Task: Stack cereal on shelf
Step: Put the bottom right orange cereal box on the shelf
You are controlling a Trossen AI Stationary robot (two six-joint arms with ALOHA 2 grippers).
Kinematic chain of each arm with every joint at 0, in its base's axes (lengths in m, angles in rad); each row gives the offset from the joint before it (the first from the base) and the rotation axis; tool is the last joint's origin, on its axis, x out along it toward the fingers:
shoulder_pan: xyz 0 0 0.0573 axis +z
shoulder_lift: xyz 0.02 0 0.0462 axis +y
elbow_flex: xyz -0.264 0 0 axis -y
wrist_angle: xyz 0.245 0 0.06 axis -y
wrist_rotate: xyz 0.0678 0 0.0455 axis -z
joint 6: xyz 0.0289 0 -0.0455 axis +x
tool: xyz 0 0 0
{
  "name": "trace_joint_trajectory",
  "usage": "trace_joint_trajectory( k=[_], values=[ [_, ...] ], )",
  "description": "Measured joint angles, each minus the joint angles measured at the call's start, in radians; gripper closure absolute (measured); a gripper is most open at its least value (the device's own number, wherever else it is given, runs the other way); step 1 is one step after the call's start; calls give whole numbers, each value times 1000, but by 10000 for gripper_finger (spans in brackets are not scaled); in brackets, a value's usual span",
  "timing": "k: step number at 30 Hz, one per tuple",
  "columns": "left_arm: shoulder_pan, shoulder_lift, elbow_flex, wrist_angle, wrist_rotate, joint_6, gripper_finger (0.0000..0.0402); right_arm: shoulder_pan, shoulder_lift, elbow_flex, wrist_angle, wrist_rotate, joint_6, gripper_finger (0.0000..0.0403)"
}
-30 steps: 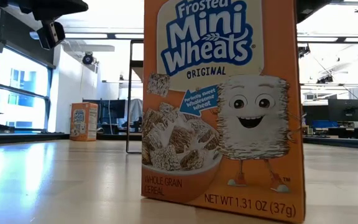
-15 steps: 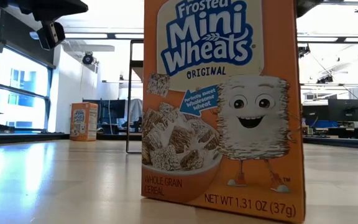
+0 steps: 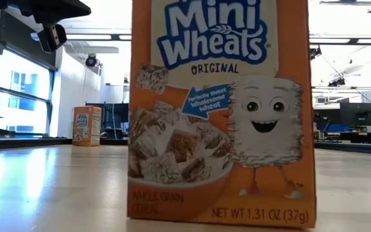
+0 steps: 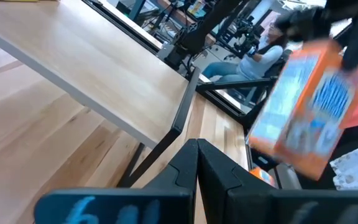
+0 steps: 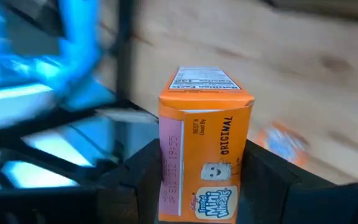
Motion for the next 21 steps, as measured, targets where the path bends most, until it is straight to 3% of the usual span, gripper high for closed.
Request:
trace_joint_trajectory(
  k=[8,16,21],
  values=[
    [0,-2,0,1,-12,0,401,-140,-63,67,-52,126,-193,235],
    [0,-2,0,2,-19,1,401,-409,-63,60,-352,70,-359,235],
    [0,-2,0,3,-29,1,401,-519,-50,60,-382,57,-470,235]
  ],
)
